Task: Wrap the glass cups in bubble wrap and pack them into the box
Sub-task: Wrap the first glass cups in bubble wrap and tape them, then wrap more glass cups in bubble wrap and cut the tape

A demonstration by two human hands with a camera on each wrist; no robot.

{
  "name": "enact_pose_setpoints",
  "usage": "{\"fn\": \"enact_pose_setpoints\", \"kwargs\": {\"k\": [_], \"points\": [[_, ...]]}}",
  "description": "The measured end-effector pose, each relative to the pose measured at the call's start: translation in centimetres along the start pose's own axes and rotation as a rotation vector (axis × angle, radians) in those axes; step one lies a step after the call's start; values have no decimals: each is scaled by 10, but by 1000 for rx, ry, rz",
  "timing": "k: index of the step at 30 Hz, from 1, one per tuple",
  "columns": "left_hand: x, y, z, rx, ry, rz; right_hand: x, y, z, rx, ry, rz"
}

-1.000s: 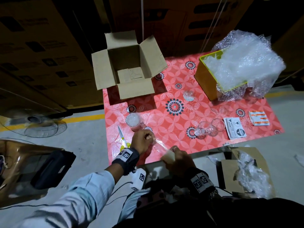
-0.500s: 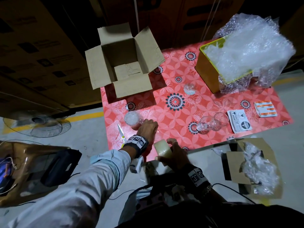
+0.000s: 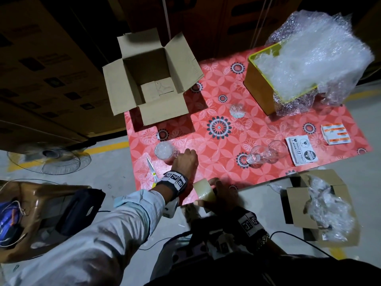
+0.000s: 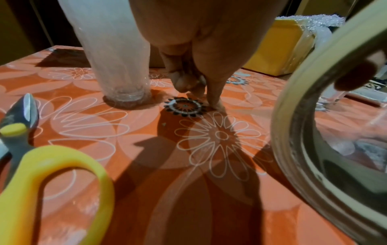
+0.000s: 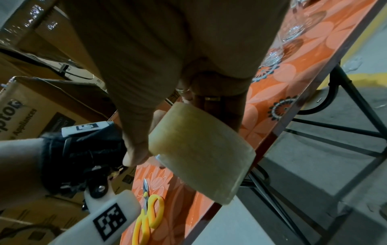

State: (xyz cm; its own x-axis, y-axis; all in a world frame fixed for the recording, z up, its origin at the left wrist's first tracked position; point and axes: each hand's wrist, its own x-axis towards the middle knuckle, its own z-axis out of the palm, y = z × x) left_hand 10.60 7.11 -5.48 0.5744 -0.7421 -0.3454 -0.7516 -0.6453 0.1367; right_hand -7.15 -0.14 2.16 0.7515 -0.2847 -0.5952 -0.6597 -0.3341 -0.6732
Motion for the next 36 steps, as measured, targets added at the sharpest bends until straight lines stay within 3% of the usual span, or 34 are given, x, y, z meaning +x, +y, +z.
{"fn": "enact_pose_setpoints", "kwargs": {"k": [5,8,11,16,19,23,28,36], "points": [[-14,-8,21,-165,38,1,4,13,8,65,85,24],[-26,-15,29,-146,29,39,6,26,14,94,126,10],[-43,-19,28,-169,46,82,6,27,11,81,116,6],[-73,-25,-1,-349,94,33,9,37,9,122,172,1],[-92,-36,-25,-503,176,-48,13,42,-5,251,238,-60],[-109,-54,-40,-585,371,-282,18,6,-31,275,255,-96],[-117,-65,-54,-617,419,-434,46,-22,-39,196,182,-182],[-114,-40,-68,-846,427,-261,56,-36,-55,182,220,-208]]}}
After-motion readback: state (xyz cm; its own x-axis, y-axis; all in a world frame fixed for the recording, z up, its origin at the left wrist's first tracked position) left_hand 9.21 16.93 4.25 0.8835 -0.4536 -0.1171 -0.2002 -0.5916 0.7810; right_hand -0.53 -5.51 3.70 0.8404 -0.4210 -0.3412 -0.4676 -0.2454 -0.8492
